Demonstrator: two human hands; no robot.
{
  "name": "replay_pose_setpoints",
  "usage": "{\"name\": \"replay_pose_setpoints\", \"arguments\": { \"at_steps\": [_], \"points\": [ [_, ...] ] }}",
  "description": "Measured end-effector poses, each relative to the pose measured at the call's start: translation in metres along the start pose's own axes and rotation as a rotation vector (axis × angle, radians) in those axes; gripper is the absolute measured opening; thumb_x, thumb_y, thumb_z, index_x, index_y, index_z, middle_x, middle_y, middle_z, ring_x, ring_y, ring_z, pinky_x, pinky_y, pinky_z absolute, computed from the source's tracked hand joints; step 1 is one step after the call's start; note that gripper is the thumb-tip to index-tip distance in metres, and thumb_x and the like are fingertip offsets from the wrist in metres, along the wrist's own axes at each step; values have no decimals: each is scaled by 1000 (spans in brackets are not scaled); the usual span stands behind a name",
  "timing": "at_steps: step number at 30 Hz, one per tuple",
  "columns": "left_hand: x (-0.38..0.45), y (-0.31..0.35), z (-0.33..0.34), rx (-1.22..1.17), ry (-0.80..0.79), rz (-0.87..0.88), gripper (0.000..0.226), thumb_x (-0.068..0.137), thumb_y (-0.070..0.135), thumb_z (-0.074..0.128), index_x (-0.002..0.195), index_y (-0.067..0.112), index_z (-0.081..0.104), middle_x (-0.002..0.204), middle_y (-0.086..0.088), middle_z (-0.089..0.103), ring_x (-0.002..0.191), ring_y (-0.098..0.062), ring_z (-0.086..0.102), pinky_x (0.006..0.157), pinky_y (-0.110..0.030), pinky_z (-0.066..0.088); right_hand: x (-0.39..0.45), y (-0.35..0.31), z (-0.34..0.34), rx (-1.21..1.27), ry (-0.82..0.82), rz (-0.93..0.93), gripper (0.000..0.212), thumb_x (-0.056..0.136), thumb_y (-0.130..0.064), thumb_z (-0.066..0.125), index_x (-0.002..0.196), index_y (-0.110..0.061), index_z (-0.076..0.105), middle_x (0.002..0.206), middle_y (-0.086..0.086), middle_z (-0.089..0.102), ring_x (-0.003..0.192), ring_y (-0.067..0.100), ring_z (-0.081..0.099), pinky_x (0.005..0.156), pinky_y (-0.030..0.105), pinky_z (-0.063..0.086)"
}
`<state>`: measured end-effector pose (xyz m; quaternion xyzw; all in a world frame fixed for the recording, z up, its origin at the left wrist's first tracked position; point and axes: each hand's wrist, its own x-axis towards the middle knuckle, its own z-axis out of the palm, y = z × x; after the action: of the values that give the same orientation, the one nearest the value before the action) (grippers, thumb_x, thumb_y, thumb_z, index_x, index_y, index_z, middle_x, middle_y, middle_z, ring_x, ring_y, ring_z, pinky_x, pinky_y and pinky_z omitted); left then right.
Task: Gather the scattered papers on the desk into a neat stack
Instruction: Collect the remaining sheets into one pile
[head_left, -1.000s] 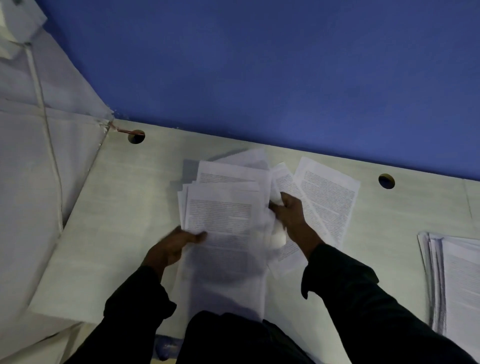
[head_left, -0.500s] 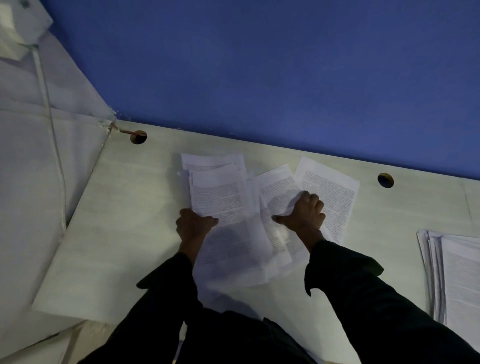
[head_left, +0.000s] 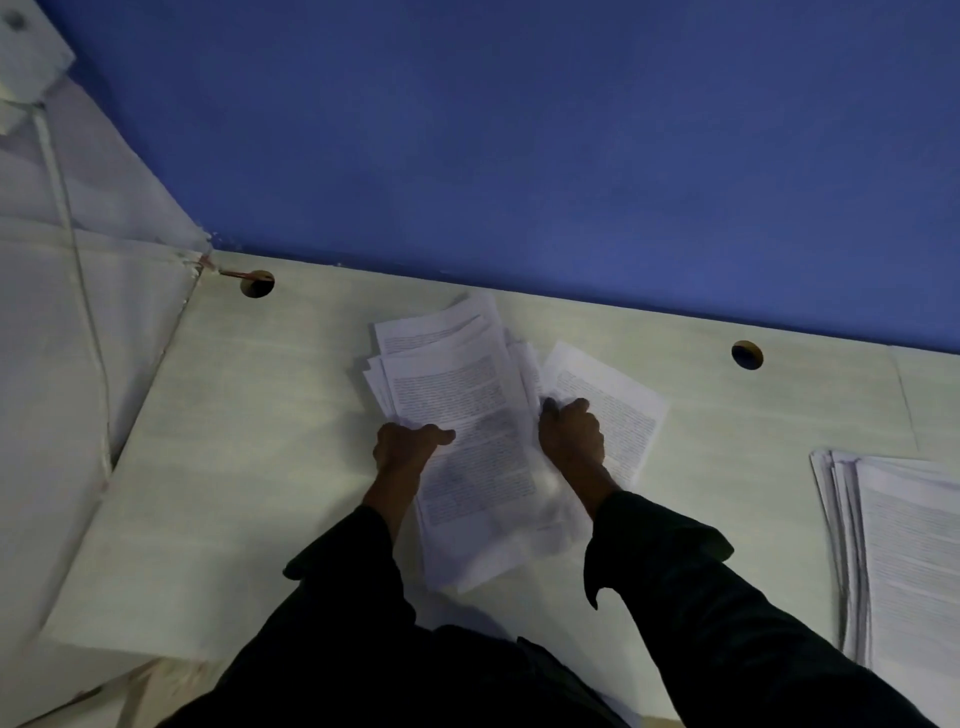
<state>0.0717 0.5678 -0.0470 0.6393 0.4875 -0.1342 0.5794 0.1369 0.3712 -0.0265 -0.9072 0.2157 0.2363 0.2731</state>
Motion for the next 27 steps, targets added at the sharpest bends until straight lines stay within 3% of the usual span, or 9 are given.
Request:
{"name": "replay_pose_setpoints", "arguments": {
  "at_steps": [4, 7, 10, 12, 14, 17, 20, 24, 27],
  "points": [
    [-1, -1, 0, -122, -43, -11, 58, 64, 2, 93, 117, 3, 69, 118, -6, 69, 98, -23, 68, 90, -28, 53, 5, 20, -12, 166, -139, -180, 42, 110, -32, 44, 85, -8, 68, 98, 14, 69, 99, 28, 64, 77, 28, 38],
    [-7, 2, 5, -167, -62, 5, 56, 66, -1, 90, 118, 4, 70, 108, -3, 69, 91, -20, 65, 86, -25, 50, 5, 30, -13, 304, -221, -160, 40, 108, -36, 49, 78, -16, 64, 80, 0, 63, 78, 16, 55, 72, 26, 40],
    [-8, 4, 14, -174, -61, 0, 52, 66, 2, 91, 113, 2, 70, 110, -8, 71, 97, -24, 67, 91, -31, 55, -3, 26, -12, 326, -262, -69, 56, 108, -52, 40, 72, -13, 61, 73, 1, 62, 68, 15, 54, 64, 27, 44],
    [-7, 5, 17, -165, -80, -48, 57, 60, 7, 94, 111, -3, 70, 111, -11, 71, 100, -26, 68, 95, -39, 57, -8, 22, -12, 304, -196, -63, 64, 107, -59, 32, 82, -11, 66, 88, 6, 69, 78, 20, 59, 86, 35, 52],
    [-6, 3, 17, -157, -110, -76, 73, 48, 14, 96, 113, -7, 70, 113, -13, 72, 100, -28, 70, 94, -46, 58, -12, 21, -16, 372, -151, -74, 66, 105, -63, 29, 111, -9, 67, 111, 7, 66, 95, 23, 57, 98, 39, 44],
    [-6, 0, 22, -152, -108, -43, 62, 58, 6, 94, 114, -6, 70, 116, -14, 72, 101, -28, 70, 95, -42, 58, -12, 24, -22, 501, -226, -35, 66, 95, -65, 56, 133, -13, 45, 125, 5, 57, 107, 23, 58, 91, 34, 44],
    [-12, 4, 31, -174, -136, -35, 58, 69, 2, 89, 122, 0, 66, 118, -5, 67, 98, -21, 64, 88, -26, 51, -7, 40, -15, 232, -295, -105, 87, 81, -41, 87, 143, -7, 35, 129, 5, 52, 115, 23, 55, 87, 33, 47],
    [-19, 12, 46, -165, -214, -97, 65, 74, 3, 87, 132, 0, 59, 125, -6, 62, 101, -22, 60, 87, -24, 47, -2, 52, -5, 134, -263, -173, 78, 73, -31, 92, 134, -4, 53, 132, 12, 62, 121, 29, 61, 89, 37, 55],
    [-17, 13, 54, -44, -231, -114, 73, 84, 10, 82, 144, -5, 45, 147, -13, 50, 132, -27, 52, 99, -24, 43, -3, 56, -9, 185, -305, -183, 72, 80, -37, 88, 135, -6, 55, 131, 11, 65, 117, 27, 63, 84, 32, 52]
  ]
}}
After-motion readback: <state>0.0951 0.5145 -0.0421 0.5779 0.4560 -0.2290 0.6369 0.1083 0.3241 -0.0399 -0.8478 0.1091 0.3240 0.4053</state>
